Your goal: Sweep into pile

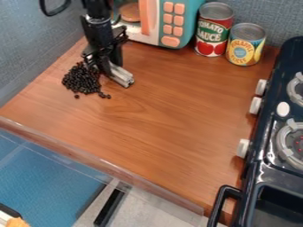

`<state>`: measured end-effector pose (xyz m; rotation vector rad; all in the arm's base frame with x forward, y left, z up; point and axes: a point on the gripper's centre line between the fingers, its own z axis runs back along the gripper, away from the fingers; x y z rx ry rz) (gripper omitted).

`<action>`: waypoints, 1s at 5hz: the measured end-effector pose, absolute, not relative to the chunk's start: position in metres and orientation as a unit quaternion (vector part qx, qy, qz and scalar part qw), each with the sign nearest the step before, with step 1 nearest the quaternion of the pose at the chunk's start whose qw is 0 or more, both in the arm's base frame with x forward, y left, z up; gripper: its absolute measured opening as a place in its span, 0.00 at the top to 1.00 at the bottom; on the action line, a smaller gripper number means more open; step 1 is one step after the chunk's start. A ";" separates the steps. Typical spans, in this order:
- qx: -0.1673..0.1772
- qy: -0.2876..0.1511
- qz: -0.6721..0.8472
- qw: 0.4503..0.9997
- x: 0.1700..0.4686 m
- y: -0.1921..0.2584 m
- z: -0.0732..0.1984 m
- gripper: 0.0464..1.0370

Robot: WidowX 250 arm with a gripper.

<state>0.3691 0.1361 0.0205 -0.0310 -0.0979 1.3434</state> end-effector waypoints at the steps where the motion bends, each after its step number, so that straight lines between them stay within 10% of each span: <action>1: -0.021 -0.040 0.635 0.772 0.362 0.140 0.019 0.70; 5: -0.038 -0.051 0.669 0.740 0.337 0.152 0.020 0.70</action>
